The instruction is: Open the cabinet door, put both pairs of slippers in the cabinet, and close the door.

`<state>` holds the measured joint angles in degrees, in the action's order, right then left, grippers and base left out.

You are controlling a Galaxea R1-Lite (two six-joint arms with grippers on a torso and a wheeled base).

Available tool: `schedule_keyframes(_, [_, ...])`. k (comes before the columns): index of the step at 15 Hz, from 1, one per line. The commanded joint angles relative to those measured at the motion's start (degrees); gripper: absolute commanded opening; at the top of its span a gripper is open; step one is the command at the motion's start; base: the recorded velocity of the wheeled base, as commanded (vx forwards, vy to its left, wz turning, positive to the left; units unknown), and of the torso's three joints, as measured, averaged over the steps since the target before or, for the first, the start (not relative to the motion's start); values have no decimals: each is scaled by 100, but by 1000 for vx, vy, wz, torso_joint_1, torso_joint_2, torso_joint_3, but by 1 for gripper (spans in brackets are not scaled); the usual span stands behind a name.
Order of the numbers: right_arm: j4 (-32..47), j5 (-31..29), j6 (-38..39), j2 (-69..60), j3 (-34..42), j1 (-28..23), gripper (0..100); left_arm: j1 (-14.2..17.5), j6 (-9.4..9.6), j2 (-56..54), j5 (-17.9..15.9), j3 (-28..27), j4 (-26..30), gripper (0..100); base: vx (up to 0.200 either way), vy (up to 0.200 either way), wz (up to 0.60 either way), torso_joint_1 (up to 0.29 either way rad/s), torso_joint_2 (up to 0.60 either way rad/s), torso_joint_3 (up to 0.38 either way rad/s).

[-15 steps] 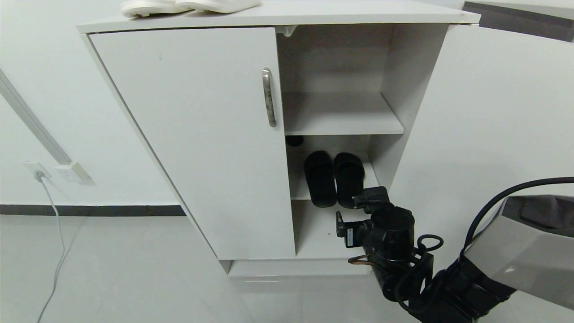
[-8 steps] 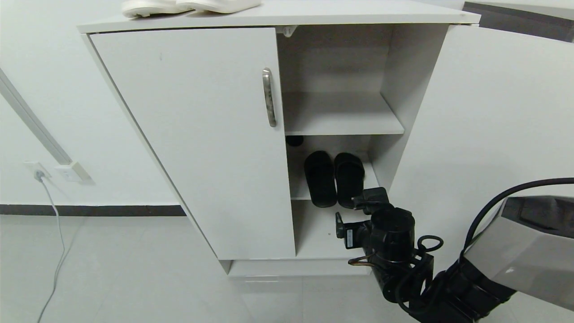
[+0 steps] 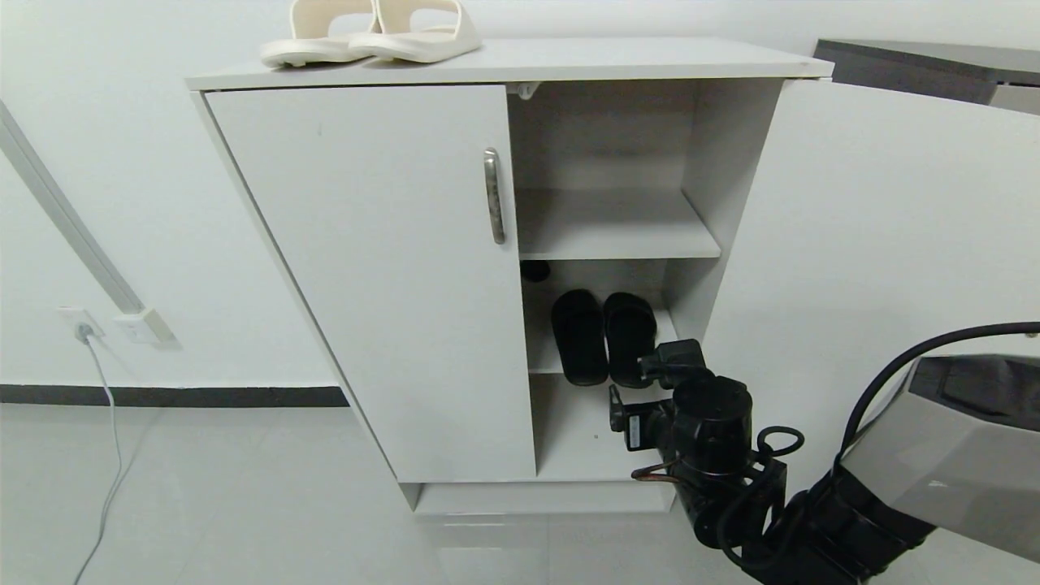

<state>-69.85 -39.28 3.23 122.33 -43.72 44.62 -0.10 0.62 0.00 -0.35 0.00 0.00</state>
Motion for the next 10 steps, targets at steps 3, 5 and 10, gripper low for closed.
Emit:
schedule_keyframes(3, [-2,-1,2,27,21,-14,100,1,-1,9,0,0,0,0,0,0,0,1,4,176])
schedule_keyframes(5, [-2,-1,2,27,21,-14,100,1,8,9,0,0,0,0,0,0,0,1,1,33])
schedule_keyframes(10, [-2,-1,2,36,39,-14,100,1,8,9,0,0,0,0,0,0,0,0,0,0])
